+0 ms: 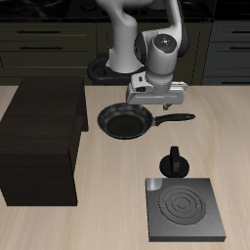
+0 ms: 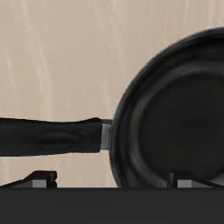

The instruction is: Place the frypan on the bottom layer of the shelf

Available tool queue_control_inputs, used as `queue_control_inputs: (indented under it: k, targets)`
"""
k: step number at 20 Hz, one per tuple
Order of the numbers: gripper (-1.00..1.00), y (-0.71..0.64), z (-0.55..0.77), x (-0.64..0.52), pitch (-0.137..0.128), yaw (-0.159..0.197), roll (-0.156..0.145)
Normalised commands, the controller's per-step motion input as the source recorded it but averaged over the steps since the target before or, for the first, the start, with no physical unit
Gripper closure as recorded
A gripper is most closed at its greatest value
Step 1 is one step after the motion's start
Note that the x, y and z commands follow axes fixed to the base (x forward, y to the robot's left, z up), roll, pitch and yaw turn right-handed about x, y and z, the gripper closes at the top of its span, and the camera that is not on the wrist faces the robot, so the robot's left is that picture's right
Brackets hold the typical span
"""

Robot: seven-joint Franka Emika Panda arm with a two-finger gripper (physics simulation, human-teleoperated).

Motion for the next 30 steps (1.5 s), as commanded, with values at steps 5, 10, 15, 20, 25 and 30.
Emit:
queue_control_inputs:
  k: [5, 10, 15, 20, 25, 30]
  targets:
    - [-1.00, -0.04, -0.16, -0.09, 0.012, -0.010, -0.009]
    - [-1.00, -0.10, -0.27, -0.37, 0.002, -0.032, 0.011]
    - [-1.00, -0.03, -0.22, -0.15, 0.020, 0.002, 0.022]
    - [-1.00, -0.06, -0.26, 0.09, 0.016, 0.026, -0.024]
    - [-1.00, 0.01, -0.24, 0.10, -0.002, 0.033, 0.000]
    - [-1.00, 0.04, -0.38, 0.04, 0.040, 0.019, 0.017]
